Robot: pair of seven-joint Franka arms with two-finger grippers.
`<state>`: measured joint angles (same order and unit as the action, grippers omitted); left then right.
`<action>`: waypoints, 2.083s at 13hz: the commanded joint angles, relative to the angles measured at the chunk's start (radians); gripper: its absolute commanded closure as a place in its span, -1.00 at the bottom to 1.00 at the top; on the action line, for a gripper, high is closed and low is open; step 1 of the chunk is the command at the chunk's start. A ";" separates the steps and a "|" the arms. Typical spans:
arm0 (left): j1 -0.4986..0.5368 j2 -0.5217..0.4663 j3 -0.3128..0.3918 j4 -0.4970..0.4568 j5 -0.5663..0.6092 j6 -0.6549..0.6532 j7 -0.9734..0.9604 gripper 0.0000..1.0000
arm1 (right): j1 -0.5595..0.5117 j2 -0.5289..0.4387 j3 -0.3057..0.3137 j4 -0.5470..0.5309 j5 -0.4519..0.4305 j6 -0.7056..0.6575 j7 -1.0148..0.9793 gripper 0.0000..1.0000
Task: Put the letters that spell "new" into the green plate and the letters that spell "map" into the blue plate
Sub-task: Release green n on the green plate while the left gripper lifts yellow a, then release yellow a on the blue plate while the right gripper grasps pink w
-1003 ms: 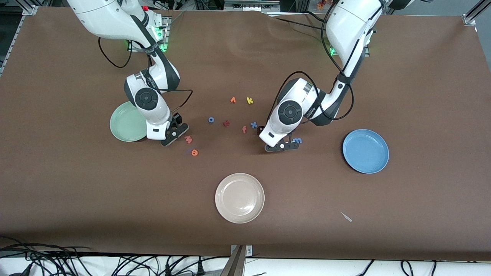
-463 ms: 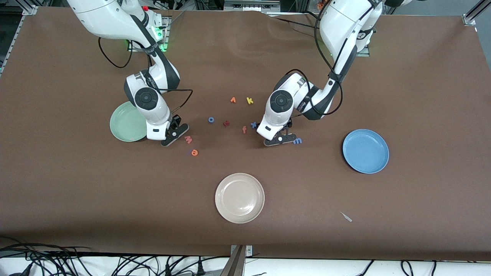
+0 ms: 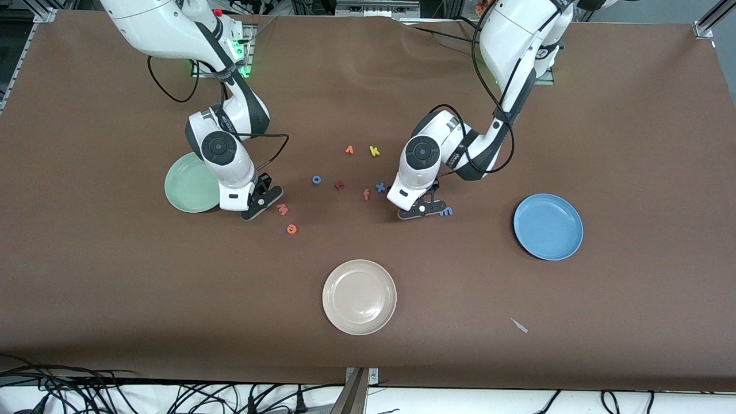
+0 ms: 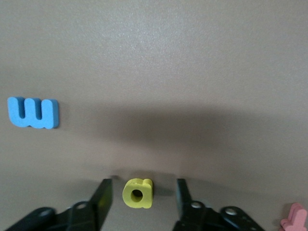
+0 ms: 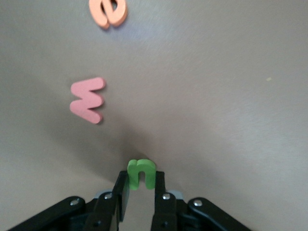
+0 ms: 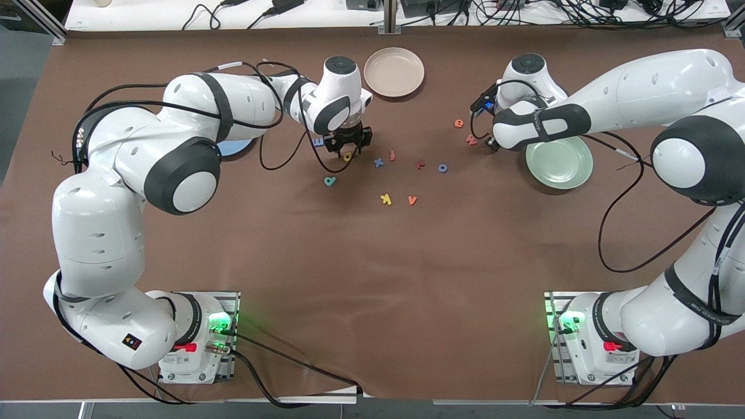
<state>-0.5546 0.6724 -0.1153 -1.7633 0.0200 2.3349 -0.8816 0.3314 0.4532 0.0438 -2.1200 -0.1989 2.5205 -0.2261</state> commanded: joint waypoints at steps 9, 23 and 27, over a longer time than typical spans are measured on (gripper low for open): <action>-0.007 -0.020 0.008 -0.053 0.029 0.007 -0.016 0.31 | -0.008 -0.152 -0.255 -0.139 0.029 -0.107 -0.133 0.69; 0.246 -0.114 0.006 0.022 0.049 -0.336 0.546 0.70 | 0.004 0.060 0.025 0.219 0.179 -0.212 0.080 -0.99; 0.387 -0.120 0.014 0.021 0.064 -0.373 0.858 0.70 | 0.018 0.123 0.030 0.236 0.177 -0.129 0.119 -0.96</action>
<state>-0.2124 0.5646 -0.0926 -1.7293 0.0468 1.9788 -0.1364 0.3445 0.5459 0.0695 -1.9135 -0.0343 2.3723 -0.1422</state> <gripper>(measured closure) 0.718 0.013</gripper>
